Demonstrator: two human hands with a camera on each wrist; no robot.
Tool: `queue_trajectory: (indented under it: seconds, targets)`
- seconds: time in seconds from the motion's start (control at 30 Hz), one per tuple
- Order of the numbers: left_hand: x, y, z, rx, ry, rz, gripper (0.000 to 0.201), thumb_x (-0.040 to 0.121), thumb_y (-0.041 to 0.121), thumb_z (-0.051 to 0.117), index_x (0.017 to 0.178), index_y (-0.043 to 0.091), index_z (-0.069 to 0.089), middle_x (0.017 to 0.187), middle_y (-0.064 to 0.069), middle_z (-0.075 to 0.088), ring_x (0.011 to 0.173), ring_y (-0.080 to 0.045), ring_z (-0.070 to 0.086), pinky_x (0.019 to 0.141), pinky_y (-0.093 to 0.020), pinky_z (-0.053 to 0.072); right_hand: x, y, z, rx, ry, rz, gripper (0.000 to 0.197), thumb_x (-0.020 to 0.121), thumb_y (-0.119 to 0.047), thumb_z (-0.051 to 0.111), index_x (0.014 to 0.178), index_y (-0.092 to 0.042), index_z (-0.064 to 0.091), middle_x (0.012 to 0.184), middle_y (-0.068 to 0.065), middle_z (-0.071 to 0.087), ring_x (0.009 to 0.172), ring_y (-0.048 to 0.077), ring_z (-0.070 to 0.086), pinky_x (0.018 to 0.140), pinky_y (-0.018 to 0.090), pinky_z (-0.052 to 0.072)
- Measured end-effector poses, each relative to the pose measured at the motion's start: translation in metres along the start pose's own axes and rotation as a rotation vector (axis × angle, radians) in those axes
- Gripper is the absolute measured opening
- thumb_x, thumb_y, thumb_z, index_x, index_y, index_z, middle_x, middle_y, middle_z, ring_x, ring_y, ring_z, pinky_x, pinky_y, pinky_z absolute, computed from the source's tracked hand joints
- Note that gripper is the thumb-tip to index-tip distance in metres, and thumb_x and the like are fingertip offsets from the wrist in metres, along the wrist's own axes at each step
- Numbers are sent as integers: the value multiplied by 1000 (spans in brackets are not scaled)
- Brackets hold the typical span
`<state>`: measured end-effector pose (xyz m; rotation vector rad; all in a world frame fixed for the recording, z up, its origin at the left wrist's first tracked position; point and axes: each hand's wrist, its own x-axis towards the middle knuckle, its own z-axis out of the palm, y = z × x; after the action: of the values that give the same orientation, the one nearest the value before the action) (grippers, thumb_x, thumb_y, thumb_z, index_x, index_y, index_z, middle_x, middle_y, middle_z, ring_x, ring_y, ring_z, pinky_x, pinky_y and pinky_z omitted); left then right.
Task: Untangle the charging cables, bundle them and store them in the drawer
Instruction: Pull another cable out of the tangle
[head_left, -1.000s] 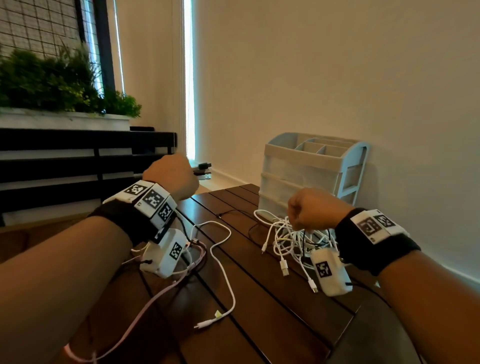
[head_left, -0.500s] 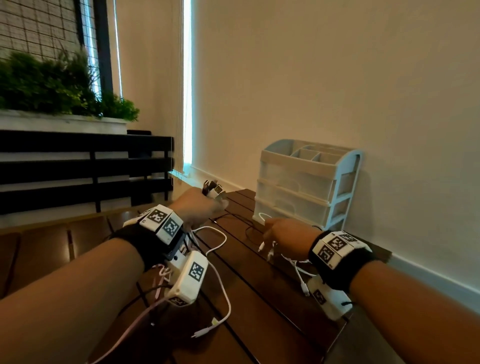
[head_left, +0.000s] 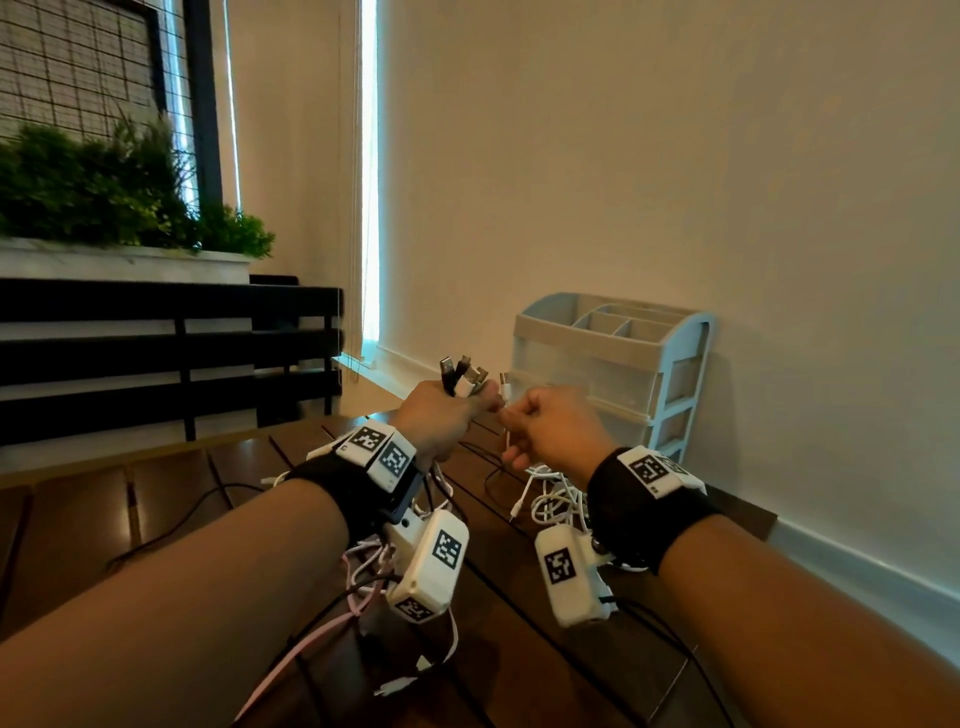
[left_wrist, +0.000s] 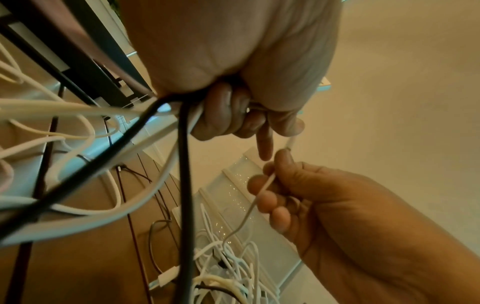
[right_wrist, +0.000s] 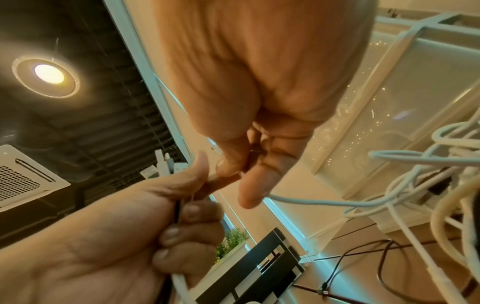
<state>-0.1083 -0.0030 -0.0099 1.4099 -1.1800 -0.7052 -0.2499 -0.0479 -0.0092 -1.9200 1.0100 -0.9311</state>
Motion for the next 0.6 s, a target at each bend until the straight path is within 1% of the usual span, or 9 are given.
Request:
queue_trajectory:
  seconds: [0.03,0.1,0.17,0.23,0.3,0.37,0.43,0.53,0.6]
  targets:
    - [1,-1,3,-15,-4,0,34,86,48,66,89,14,70,51,3,35,43,-13,27,44,-25,24,0,-1,2,6,5,4,18,93,-21,60,82,-8,56,65,11,67,63,26,66,65,35,55]
    - [2,-3,8,-49,-21,5,33,84,44,69,85,11,67,52,1,39,43,-13,29,44,-25,24,-1,-2,6,28,19,-9,14,92,-13,60,82,-6,54,70,13,65,61,25,64,65,38,56]
    - [2,-5,11,-65,-26,24,29,83,37,73,83,10,64,55,-1,44,43,-12,32,43,-23,24,-3,-4,10,74,24,-33,11,91,-3,59,82,-6,53,74,14,64,59,22,63,58,31,56]
    - [1,-1,11,-62,-8,51,24,84,32,72,78,11,63,58,0,51,44,-11,40,43,-22,29,-7,-4,11,121,1,-52,17,89,0,60,80,-7,48,74,16,63,57,21,62,47,24,52]
    - [2,3,8,-82,38,57,28,89,34,66,71,13,63,55,4,56,46,-9,47,48,-23,35,-11,-1,11,117,-76,-37,21,87,1,63,87,-9,43,72,15,62,54,22,61,42,23,46]
    - [7,9,-1,-162,80,36,41,90,45,61,62,15,59,54,5,54,48,-12,44,53,-26,32,-13,10,13,25,-168,-4,19,90,-5,61,97,-9,44,71,12,64,54,22,61,41,24,45]
    - [12,16,-13,-300,95,22,44,90,50,59,58,20,52,57,3,50,52,-13,37,53,-28,29,-12,24,14,-68,-200,4,8,95,-13,57,95,-12,48,66,8,63,54,21,62,44,26,47]
    - [16,29,-33,-394,114,52,41,87,46,65,59,23,46,48,7,41,46,-11,31,47,-27,27,-8,37,5,-49,-157,33,8,97,-13,52,90,-10,50,66,5,60,51,17,63,41,22,46]
    - [16,34,-43,-414,107,84,39,81,36,74,57,23,46,47,6,37,45,-12,32,51,-27,32,-5,38,-4,-24,-138,40,10,98,-11,51,88,-9,49,68,9,59,50,16,63,38,20,44]
